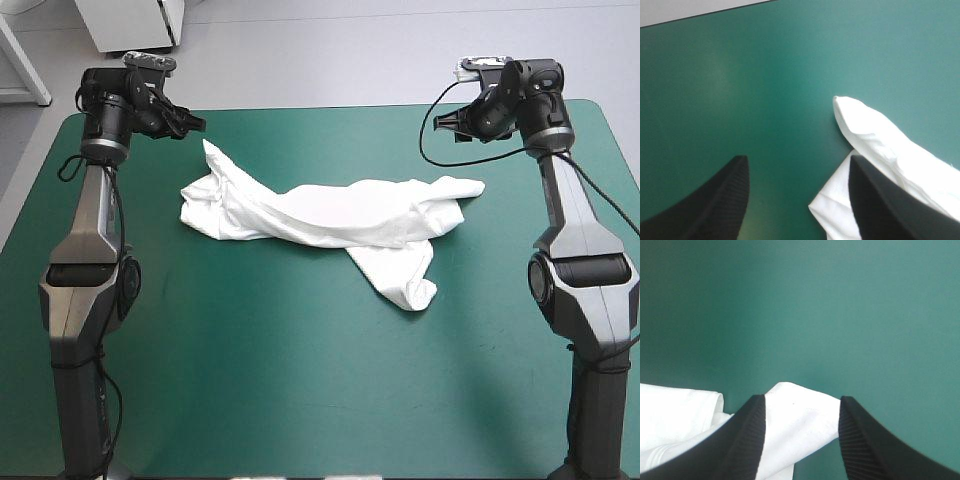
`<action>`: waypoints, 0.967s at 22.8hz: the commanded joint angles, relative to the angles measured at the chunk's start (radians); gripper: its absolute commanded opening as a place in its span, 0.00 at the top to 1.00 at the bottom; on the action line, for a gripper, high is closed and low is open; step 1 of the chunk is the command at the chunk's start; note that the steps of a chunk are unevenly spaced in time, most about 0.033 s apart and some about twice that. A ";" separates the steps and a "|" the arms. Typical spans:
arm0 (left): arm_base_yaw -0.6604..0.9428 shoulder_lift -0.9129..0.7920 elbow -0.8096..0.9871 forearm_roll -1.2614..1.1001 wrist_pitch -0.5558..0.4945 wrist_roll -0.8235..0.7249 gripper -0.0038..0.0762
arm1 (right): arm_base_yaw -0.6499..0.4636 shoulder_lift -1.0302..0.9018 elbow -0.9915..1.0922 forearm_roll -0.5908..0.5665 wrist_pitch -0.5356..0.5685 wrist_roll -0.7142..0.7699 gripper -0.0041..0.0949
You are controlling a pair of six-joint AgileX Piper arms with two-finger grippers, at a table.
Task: Fold the cloth
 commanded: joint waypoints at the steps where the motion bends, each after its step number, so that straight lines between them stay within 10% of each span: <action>1: -0.005 -0.079 -0.030 0.019 0.031 -0.036 0.44 | -0.010 -0.069 -0.031 0.012 -0.001 -0.009 0.51; 22: -0.005 -0.052 0.385 -0.012 0.023 -0.084 0.50 | -0.012 -0.069 -0.031 0.049 0.000 -0.005 0.56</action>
